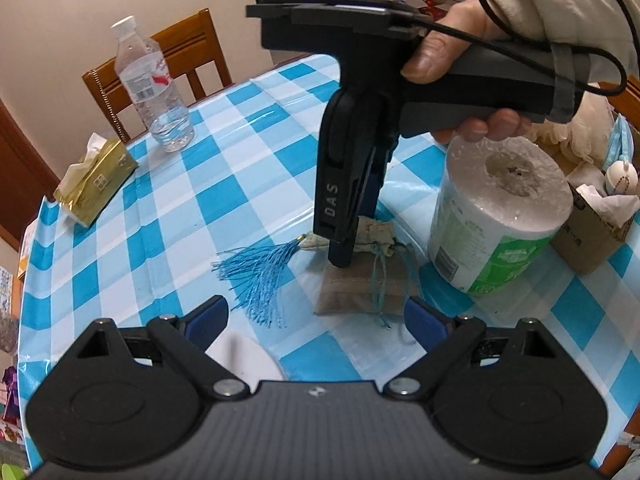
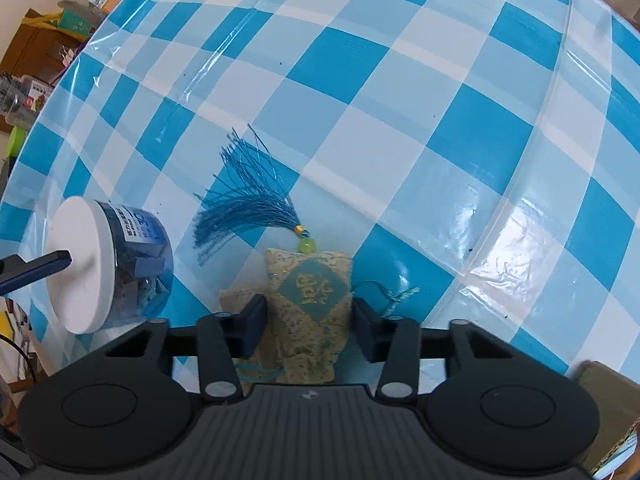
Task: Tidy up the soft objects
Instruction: 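Lower the right tool onto the embroidered sachet and close it, then lift the sachet with the right tool while left closes on the burlap pouch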
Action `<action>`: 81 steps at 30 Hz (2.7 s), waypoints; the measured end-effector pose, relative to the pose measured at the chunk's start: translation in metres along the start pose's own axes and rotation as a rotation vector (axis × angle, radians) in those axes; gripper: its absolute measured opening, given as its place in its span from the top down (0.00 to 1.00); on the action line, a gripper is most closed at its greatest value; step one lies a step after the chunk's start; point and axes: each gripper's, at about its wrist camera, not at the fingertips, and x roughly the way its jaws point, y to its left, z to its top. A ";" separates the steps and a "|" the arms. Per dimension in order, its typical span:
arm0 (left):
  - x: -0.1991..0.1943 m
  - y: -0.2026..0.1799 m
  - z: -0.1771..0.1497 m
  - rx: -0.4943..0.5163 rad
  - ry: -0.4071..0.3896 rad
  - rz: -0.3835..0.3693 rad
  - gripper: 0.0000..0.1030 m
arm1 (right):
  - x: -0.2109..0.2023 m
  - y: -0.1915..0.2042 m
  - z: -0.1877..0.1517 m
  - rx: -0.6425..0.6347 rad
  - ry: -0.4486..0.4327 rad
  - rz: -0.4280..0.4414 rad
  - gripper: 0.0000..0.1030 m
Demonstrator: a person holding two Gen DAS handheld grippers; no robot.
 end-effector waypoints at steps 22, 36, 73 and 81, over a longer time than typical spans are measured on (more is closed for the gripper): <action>0.049 -0.029 0.016 0.040 0.120 -0.089 0.08 | -0.025 -0.013 0.000 -0.040 -0.140 -0.201 0.62; 0.094 -0.030 0.021 -0.037 0.205 -0.116 0.09 | -0.022 -0.012 -0.003 -0.064 -0.156 -0.180 0.62; 0.055 -0.023 -0.003 -0.068 0.171 -0.145 0.46 | -0.057 0.022 -0.024 -0.092 -0.234 -0.179 0.70; 0.048 -0.035 -0.004 -0.033 0.168 -0.159 0.20 | -0.030 0.016 -0.022 -0.045 -0.131 -0.145 0.47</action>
